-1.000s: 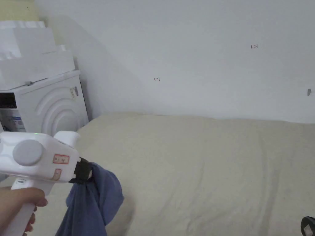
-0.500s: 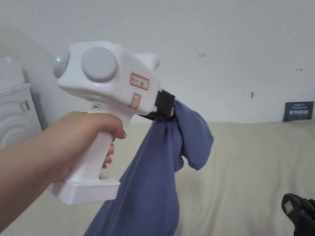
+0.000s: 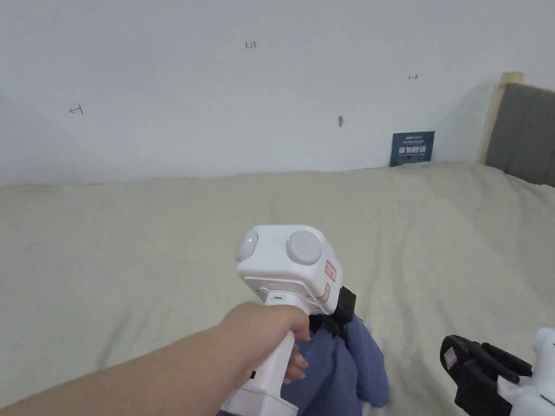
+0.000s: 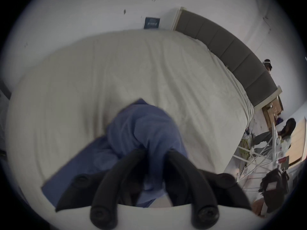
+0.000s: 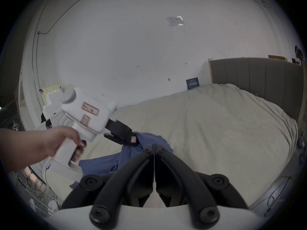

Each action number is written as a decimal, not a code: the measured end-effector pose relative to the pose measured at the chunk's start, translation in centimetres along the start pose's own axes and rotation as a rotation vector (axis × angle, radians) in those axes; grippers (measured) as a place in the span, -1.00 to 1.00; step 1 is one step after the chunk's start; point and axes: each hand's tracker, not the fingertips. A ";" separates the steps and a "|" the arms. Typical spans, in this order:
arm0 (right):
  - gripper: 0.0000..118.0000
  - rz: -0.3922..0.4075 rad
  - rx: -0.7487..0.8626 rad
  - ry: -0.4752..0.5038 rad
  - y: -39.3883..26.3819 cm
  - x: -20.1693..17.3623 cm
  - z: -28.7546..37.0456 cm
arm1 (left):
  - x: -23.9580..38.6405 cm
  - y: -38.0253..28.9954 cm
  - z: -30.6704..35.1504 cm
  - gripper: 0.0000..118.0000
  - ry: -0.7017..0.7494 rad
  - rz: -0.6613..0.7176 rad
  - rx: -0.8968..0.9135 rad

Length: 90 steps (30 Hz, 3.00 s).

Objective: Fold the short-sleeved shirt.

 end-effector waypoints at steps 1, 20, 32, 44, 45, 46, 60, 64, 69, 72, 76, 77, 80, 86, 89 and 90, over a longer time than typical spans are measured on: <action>-0.93 -0.004 -0.007 -0.006 -0.2 0.1 -0.1 | -0.1 -0.1 -0.8 0.55 -0.023 0.032 -0.034; -0.94 0.042 0.011 0.067 0.8 -2.7 0.7 | -9.8 -14.0 18.5 -0.40 0.028 0.187 0.438; -0.94 0.124 0.166 0.113 -1.6 -5.9 3.1 | -13.3 -31.2 26.1 -1.00 0.331 0.337 0.951; -0.94 0.120 0.082 0.097 -0.3 -6.5 1.3 | -22.0 -19.5 23.3 -1.00 0.465 0.312 0.452; -0.94 0.098 0.065 0.113 -0.2 -6.4 1.0 | -23.5 -17.7 22.2 -1.00 0.425 0.298 0.385; -0.94 0.082 0.053 0.123 -0.2 -6.3 0.8 | -24.7 -16.3 21.2 -1.00 0.392 0.309 0.320; -0.93 0.079 -0.098 0.117 -3.3 -5.8 -3.5 | -29.1 -12.6 6.5 0.81 0.395 0.458 -0.168; -0.94 0.092 -0.118 0.119 -3.5 -5.6 -4.0 | -31.0 -12.8 4.7 0.85 0.387 0.519 -0.211; -0.93 0.065 -0.135 0.114 -3.8 -5.4 -4.6 | -31.0 -12.5 4.5 0.83 0.405 0.546 -0.207; -0.94 0.037 -0.144 0.113 -4.0 -5.4 -4.7 | -29.6 -13.0 5.4 0.41 0.438 0.506 -0.182; -0.93 0.037 -0.143 0.116 -4.0 -5.5 -4.7 | -28.3 -12.9 6.8 -0.82 0.412 0.422 -0.176; -0.94 0.038 -0.142 0.117 -4.0 -5.4 -4.6 | -28.2 -12.9 6.8 -0.83 0.351 0.454 -0.160; -0.94 0.032 -0.134 0.124 -3.7 -5.4 -4.4 | -29.4 -13.1 6.7 -0.86 0.376 0.463 -0.147; -0.94 0.024 -0.089 0.152 1.8 -2.9 -6.7 | -28.4 -12.7 8.9 -0.89 0.361 0.423 -0.102; -0.94 0.088 -0.192 0.113 6.8 -1.5 -12.1 | -26.8 -12.8 10.0 -0.90 0.383 0.309 -0.087; -0.94 0.129 -0.270 0.111 8.2 -1.5 -14.3 | -26.5 -12.7 10.3 -0.90 0.371 0.280 -0.090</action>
